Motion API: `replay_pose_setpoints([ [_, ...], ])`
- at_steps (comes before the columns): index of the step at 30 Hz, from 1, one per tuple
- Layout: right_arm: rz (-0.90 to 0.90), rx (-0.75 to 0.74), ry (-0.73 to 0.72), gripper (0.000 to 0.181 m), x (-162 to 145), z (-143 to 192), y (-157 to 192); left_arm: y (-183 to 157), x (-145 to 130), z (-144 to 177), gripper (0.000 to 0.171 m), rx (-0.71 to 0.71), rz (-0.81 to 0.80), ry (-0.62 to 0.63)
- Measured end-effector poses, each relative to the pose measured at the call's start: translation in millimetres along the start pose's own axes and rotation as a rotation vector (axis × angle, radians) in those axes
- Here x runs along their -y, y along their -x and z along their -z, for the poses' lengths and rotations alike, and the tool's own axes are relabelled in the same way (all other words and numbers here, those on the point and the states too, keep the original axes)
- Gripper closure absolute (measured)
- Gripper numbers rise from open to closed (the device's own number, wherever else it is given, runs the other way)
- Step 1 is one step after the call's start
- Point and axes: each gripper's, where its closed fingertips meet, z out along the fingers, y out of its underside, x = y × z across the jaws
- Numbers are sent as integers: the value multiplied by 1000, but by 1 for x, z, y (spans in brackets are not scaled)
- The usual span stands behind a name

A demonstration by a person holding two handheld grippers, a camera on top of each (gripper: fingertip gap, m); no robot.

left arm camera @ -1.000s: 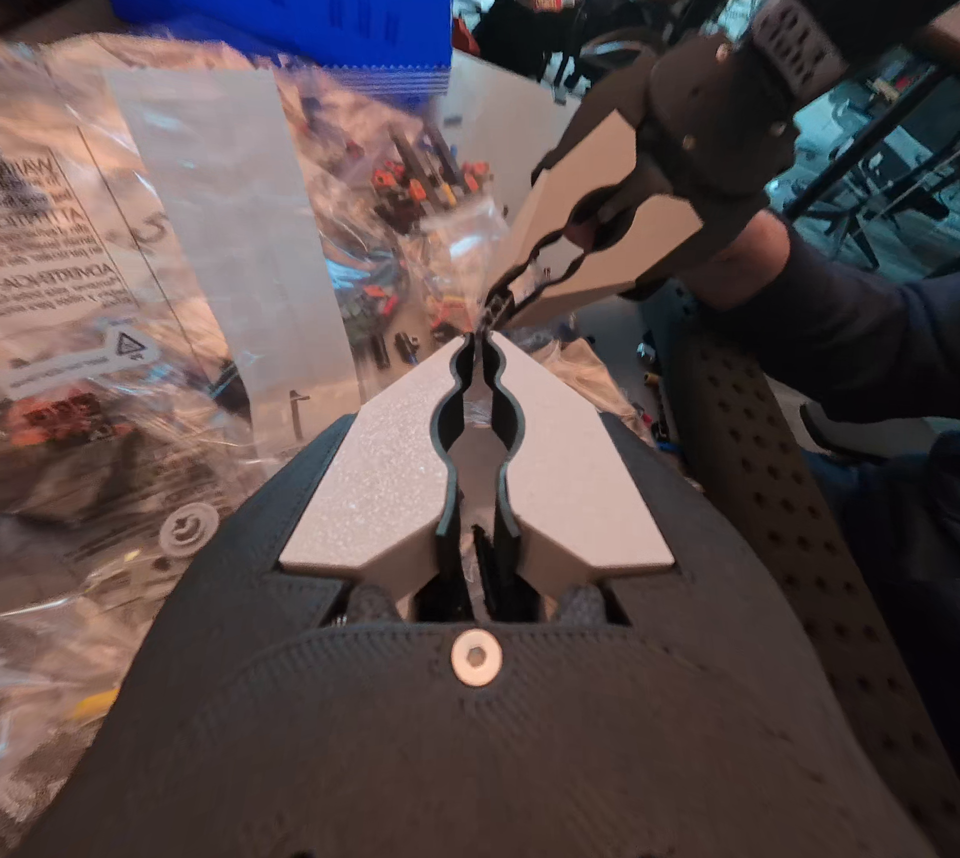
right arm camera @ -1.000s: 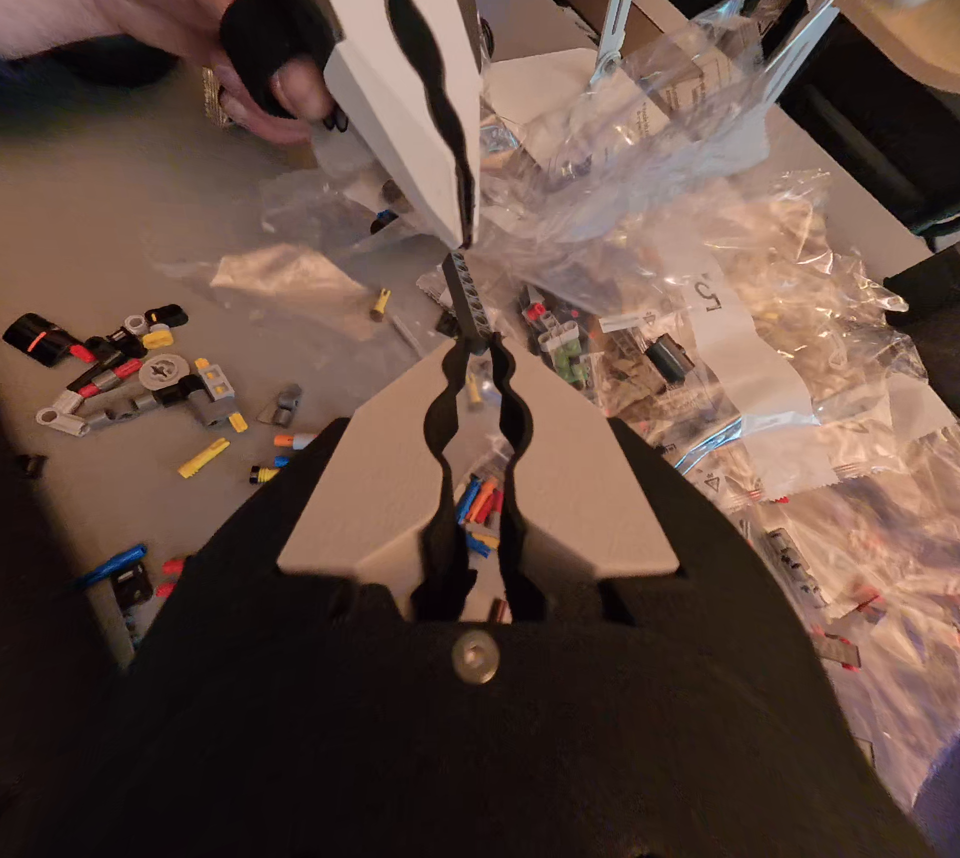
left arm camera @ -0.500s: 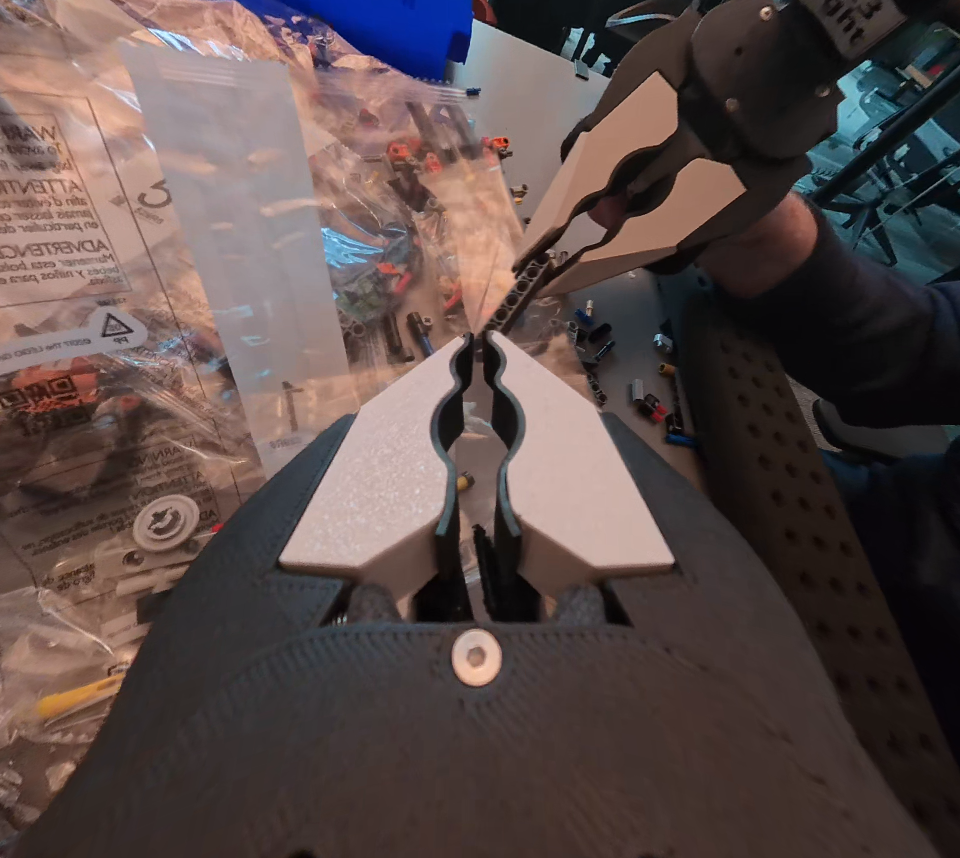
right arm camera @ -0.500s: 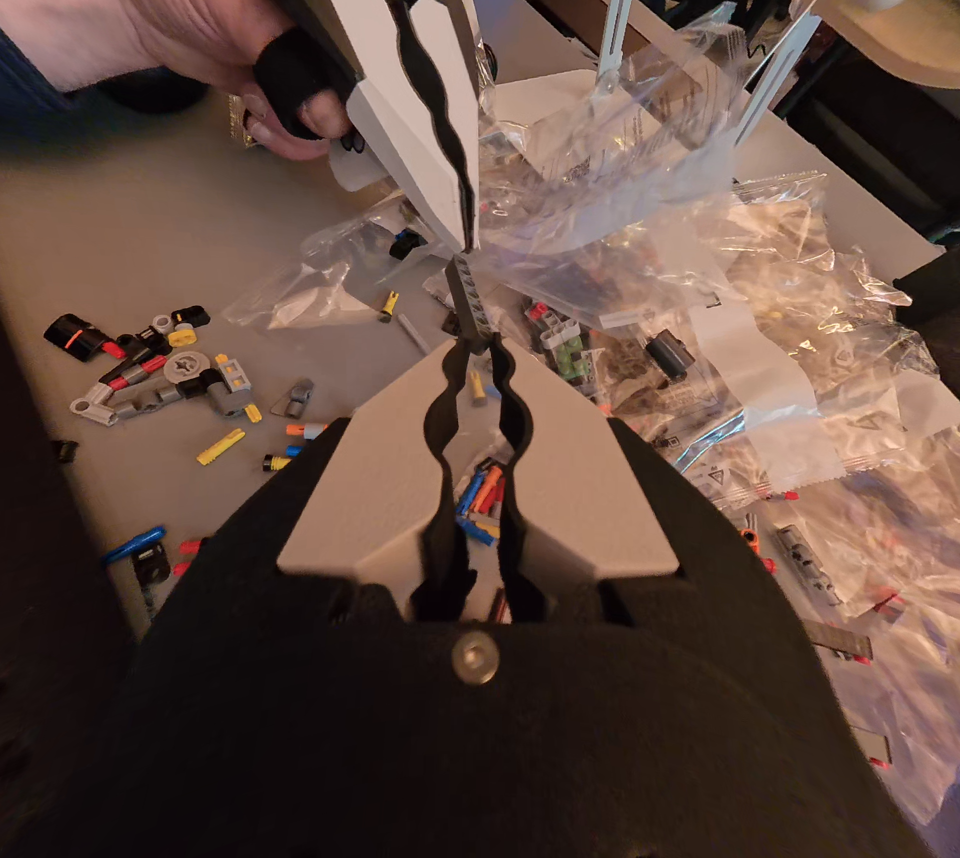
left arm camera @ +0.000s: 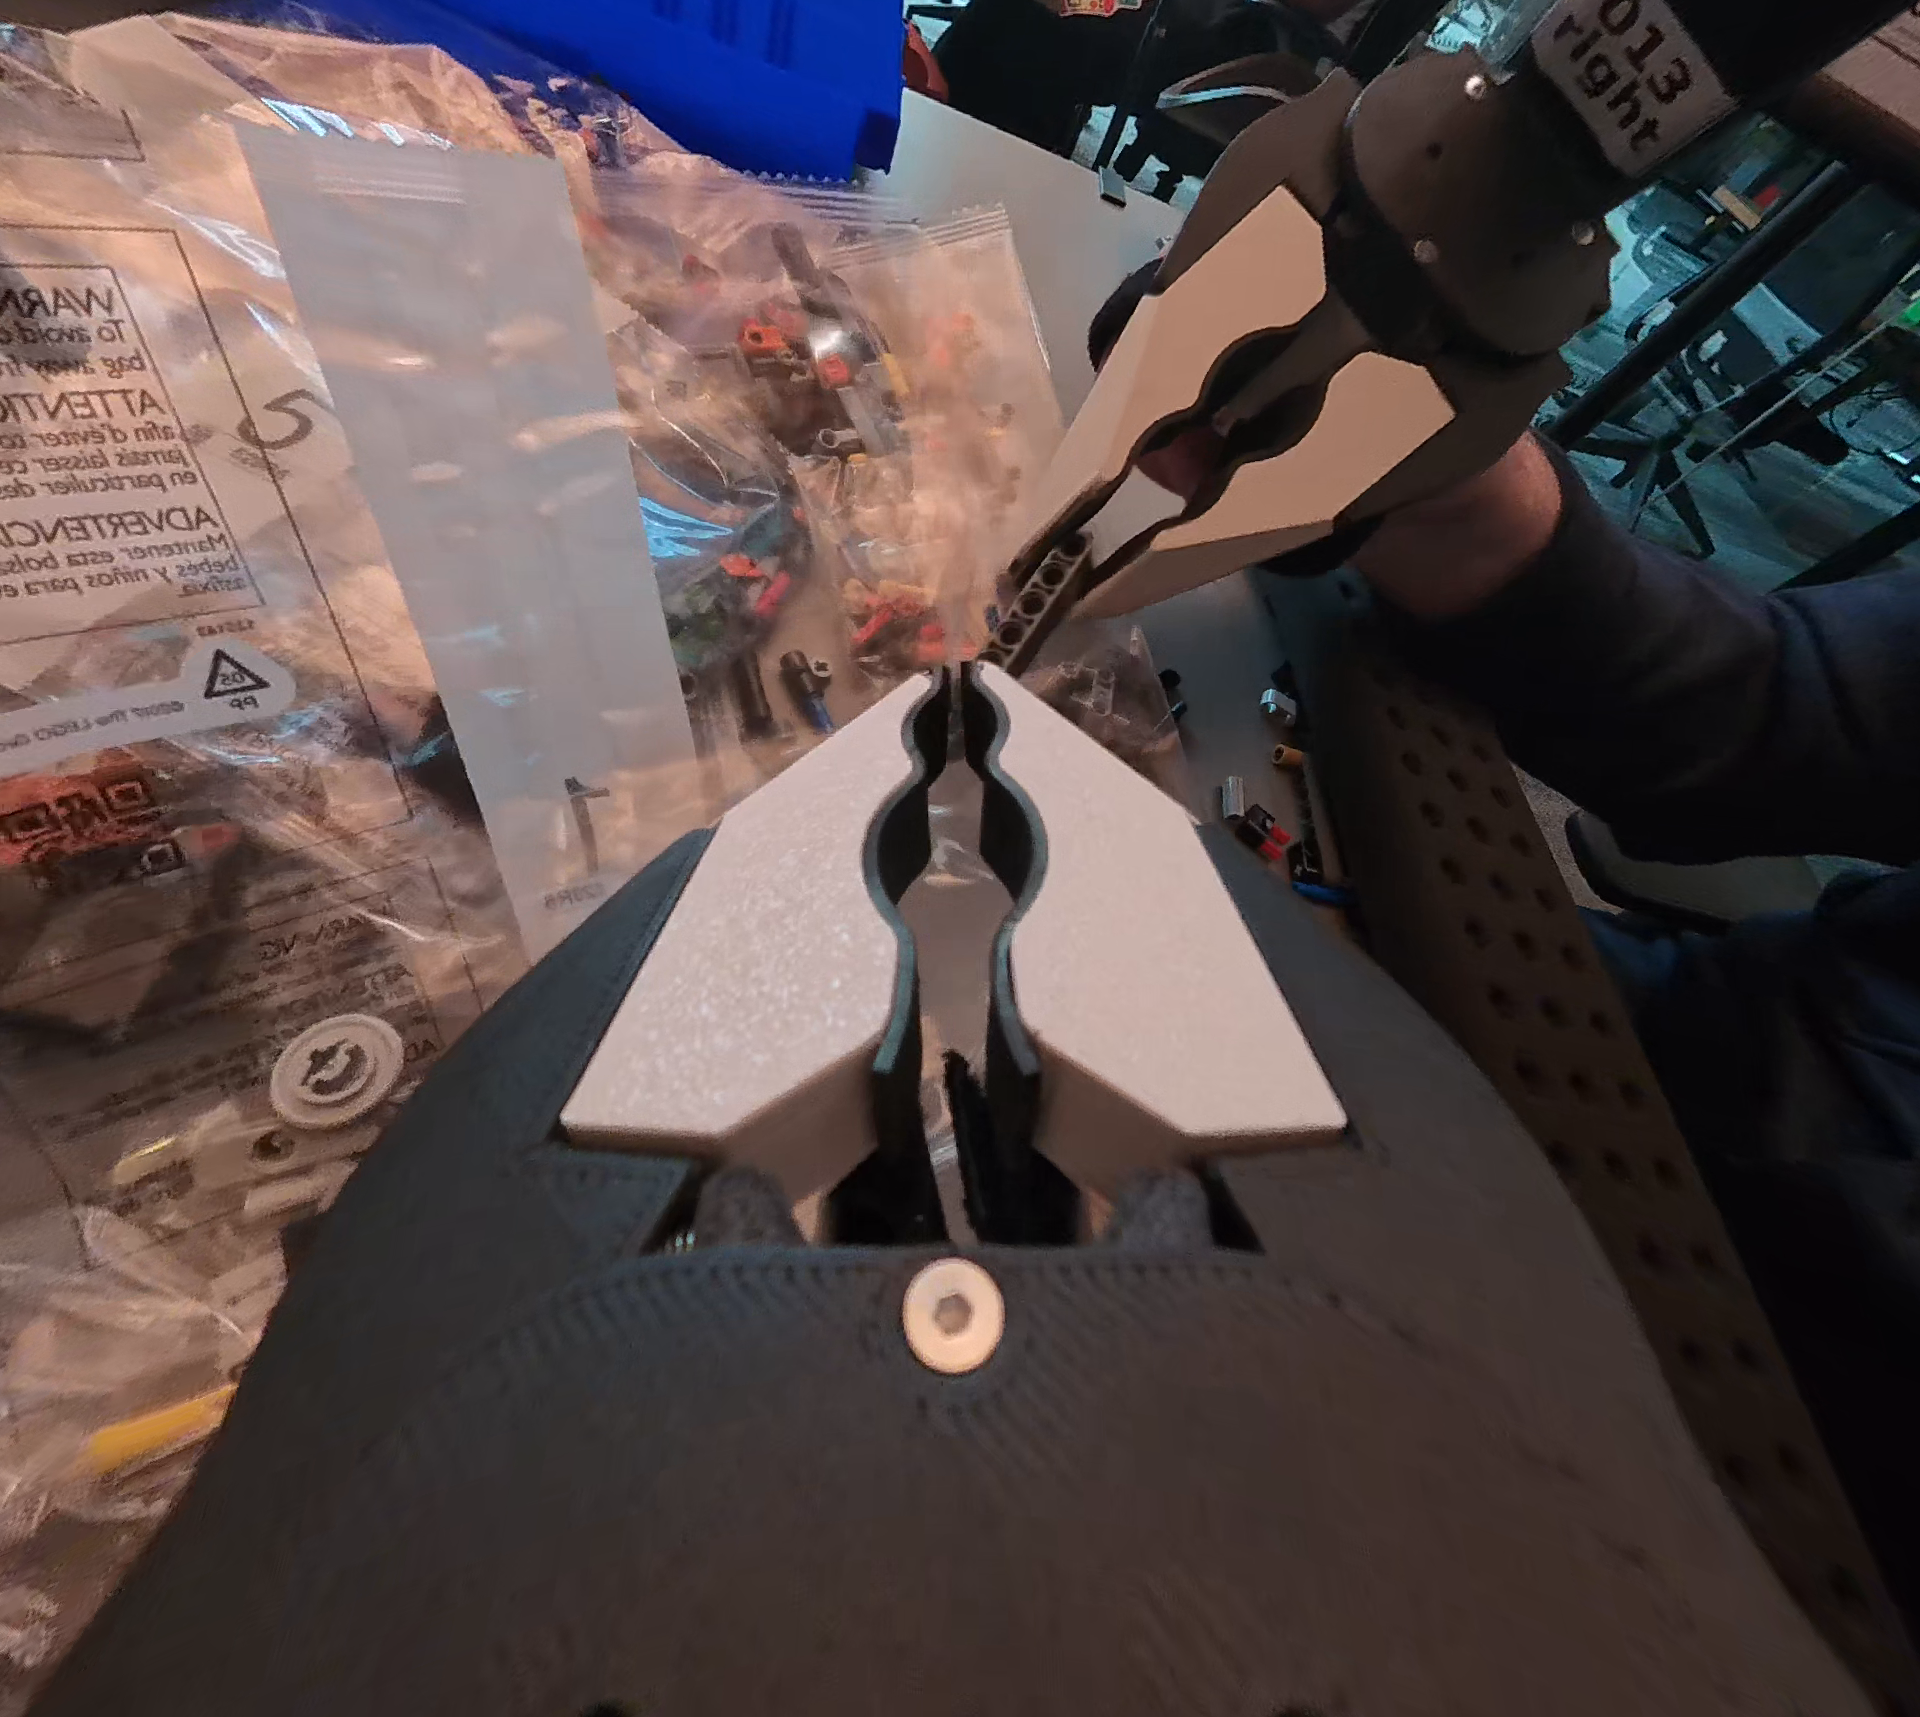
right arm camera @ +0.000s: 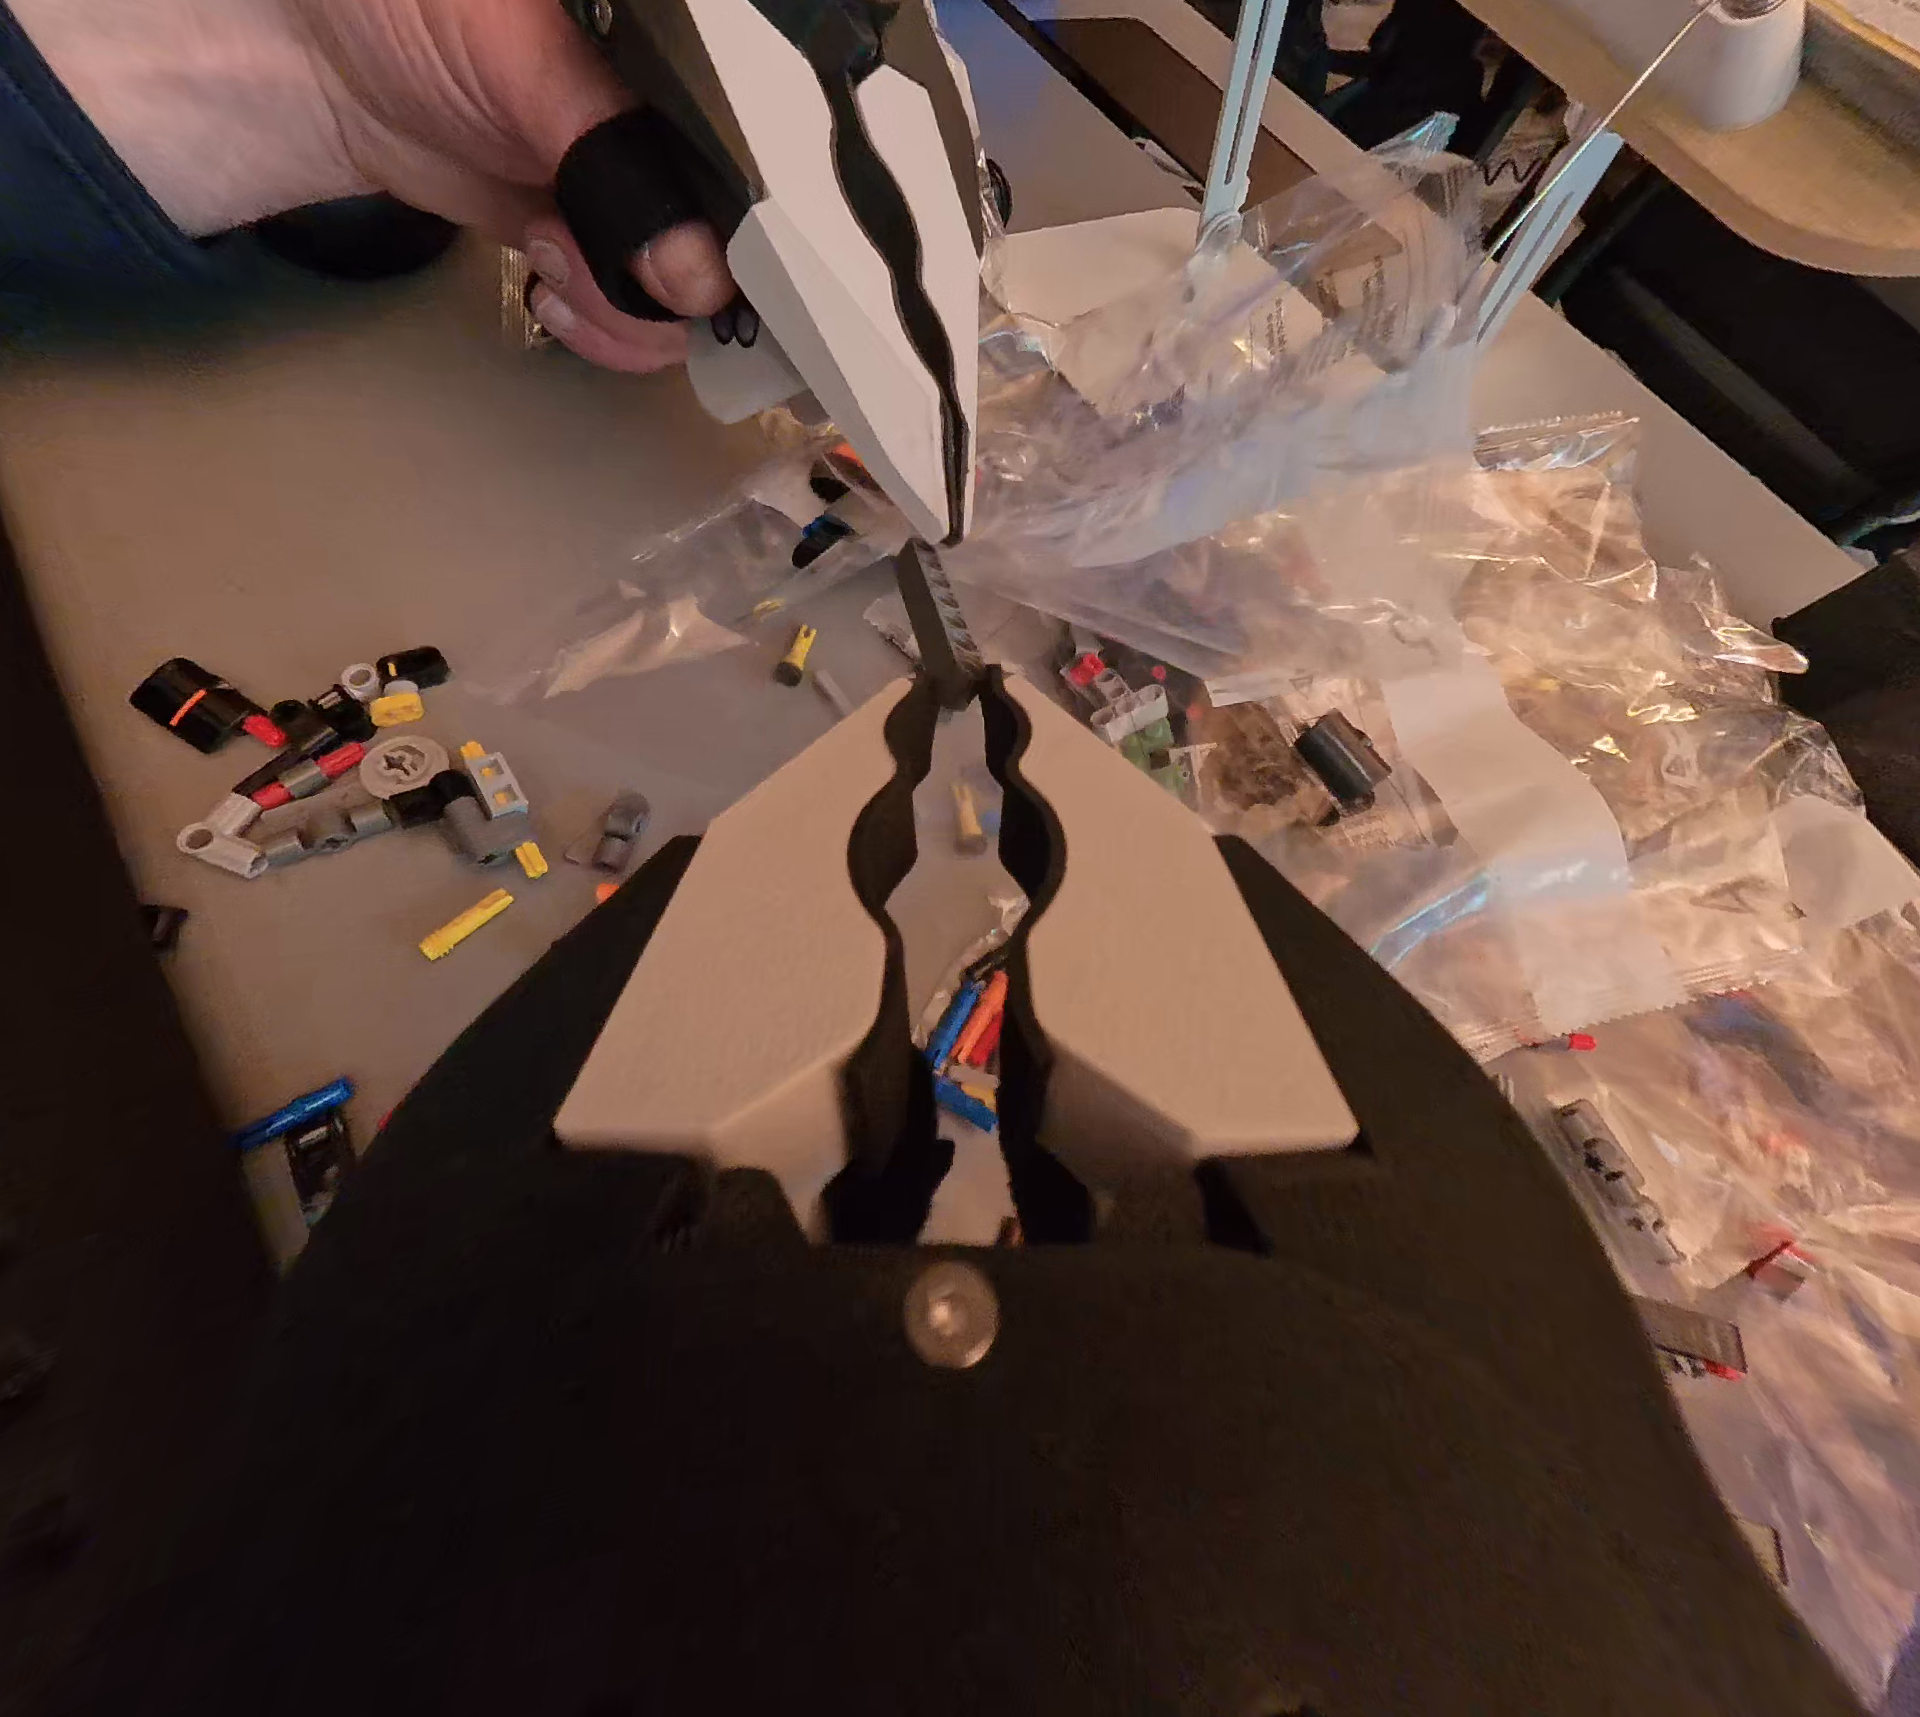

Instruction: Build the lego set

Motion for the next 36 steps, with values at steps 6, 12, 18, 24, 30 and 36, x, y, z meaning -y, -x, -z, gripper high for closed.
replay_pose_setpoints([
  [6, 0, -4, 14, 174, -2, -3, 0, -4, -1, -4, 171, -3, -17, 16],
  [12, 10, 7, 22, 174, -3, -4, 3, -1, 1, 2, 170, 23, -18, 10],
  [18, 24, 43, 11, 175, -2, -3, 11, 1, 4, 11, 170, 54, -26, 2],
  [24, 38, 103, -44, 175, 9, 0, 23, 3, 1, 7, 171, 64, -33, 19],
  [30, 16, 110, -108, 175, 19, 7, 22, 3, 6, 9, 171, 82, -54, 2],
  [36, 10, 58, -60, 174, 12, 1, 14, 1, 9, 8, 171, 72, -57, -11],
])
